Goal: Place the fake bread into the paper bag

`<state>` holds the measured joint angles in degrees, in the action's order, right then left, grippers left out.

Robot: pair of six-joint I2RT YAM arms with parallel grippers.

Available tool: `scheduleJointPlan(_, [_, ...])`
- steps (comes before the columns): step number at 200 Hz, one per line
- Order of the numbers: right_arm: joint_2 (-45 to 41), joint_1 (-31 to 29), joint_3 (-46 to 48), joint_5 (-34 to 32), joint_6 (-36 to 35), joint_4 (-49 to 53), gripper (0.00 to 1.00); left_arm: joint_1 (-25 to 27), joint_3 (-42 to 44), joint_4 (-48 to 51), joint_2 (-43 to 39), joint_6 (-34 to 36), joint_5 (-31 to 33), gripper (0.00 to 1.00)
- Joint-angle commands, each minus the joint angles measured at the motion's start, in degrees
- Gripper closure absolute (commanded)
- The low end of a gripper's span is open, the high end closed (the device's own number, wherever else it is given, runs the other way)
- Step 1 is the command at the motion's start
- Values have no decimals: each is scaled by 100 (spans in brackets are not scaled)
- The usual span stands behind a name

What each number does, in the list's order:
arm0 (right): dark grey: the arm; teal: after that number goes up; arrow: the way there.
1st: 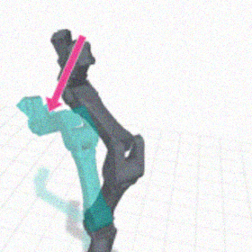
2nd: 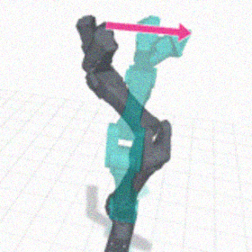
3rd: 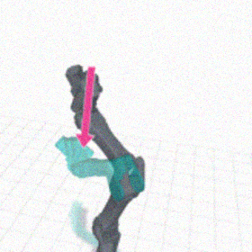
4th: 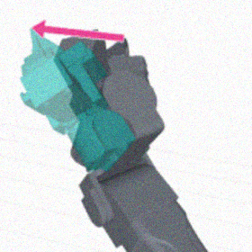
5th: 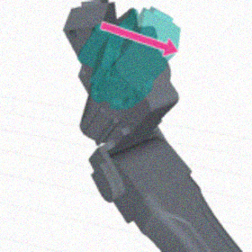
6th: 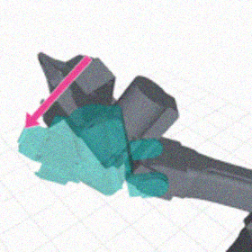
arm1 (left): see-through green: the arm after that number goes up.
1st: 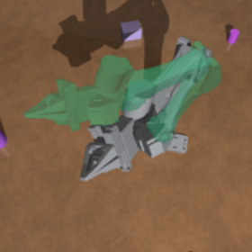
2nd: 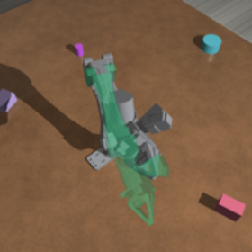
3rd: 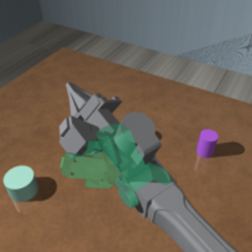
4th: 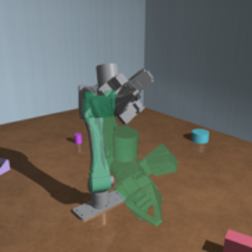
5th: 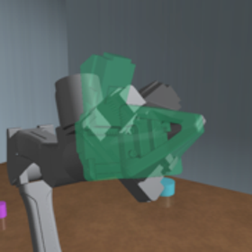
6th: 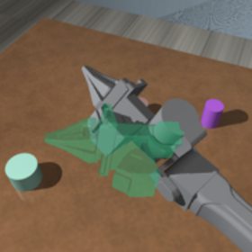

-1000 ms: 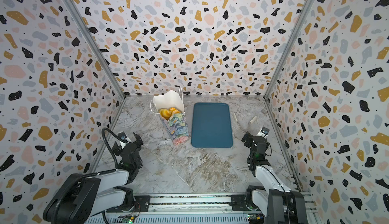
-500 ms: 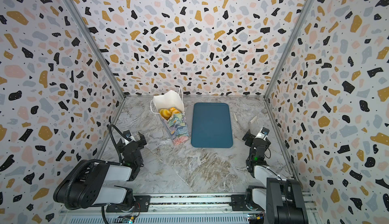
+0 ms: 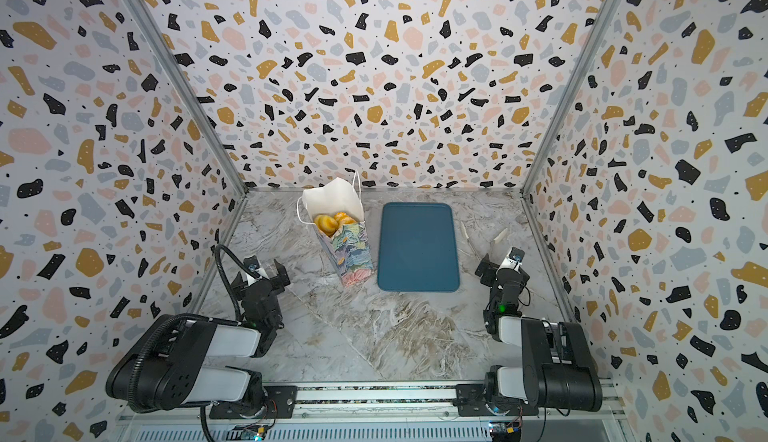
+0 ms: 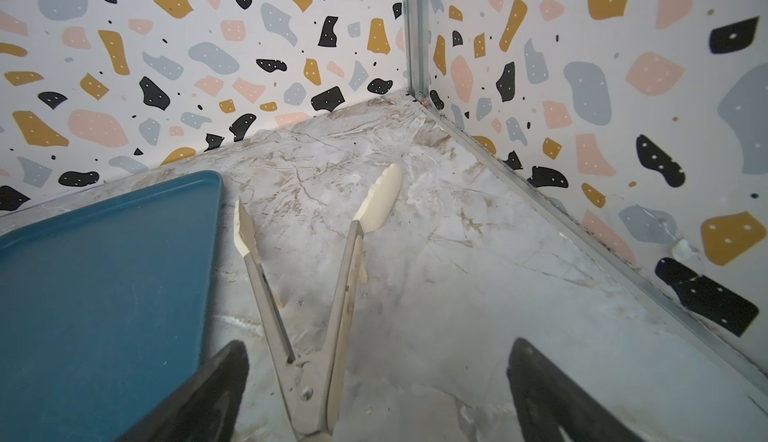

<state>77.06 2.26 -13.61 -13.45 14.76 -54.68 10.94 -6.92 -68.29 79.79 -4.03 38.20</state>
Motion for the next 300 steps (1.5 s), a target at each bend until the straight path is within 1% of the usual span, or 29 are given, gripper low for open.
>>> scheduleJointPlan(1, [-24,-49,85,-191,-206,-528,1,-32,-108,-337,11,28,12,1])
scheduleJointPlan(10, [97,-36,355,-232,-245,-1179,1,-30,-103,-341,10,34,13,0])
scheduleJointPlan(21, [21,-111,328,-261,-266,-1011,1,-30,-101,-343,6,26,8,1])
scheduleJointPlan(33, [93,-188,395,-303,-387,-1302,1,-31,-99,-343,8,29,13,0])
scheduleJointPlan(42, [90,-285,401,-372,-485,-1298,1,-30,-104,-343,6,34,8,1])
scheduleJointPlan(49, [122,-403,444,-484,-580,-1450,1,-31,-99,-343,2,33,12,0])
scheduleJointPlan(57, [206,-551,545,-559,-759,-1847,1,-30,-100,-343,8,34,10,1])
scheduleJointPlan(62, [280,-638,628,-519,-904,-2078,1,-30,-99,-343,5,29,21,0])
scheduleJointPlan(76, [369,-769,620,-197,-1186,-2100,1,-31,-104,-338,6,25,28,0])
scheduleJointPlan(83, [477,-793,596,-49,-1292,-2348,1,-30,-99,-334,6,25,30,1])
scheduleJointPlan(96, [833,-820,424,211,-1378,-2277,1,-31,-99,-335,5,24,30,0])
scheduleJointPlan(102, [1080,-845,364,120,-1469,-2566,1,-35,-99,-336,3,25,22,1])
scheduleJointPlan(106, [1084,-866,422,99,-1486,-2682,1,-38,-99,-338,9,20,30,1])
scheduleJointPlan(115, [907,-869,485,121,-1417,-2458,1,-31,-99,-343,-2,24,30,1])
scheduleJointPlan(131, [1021,-869,394,63,-1449,-2504,1,-33,-100,-343,-3,21,27,1])
scheduleJointPlan(139, [971,-861,377,71,-1410,-2339,1,-31,-99,-336,-7,25,25,1])
scheduleJointPlan(150, [1004,-873,409,46,-1448,-2510,1,-30,-94,-343,1,25,30,0])
scheduleJointPlan(300, [996,-912,414,-2,-1462,-2504,1,-31,-108,-334,8,31,20,1])
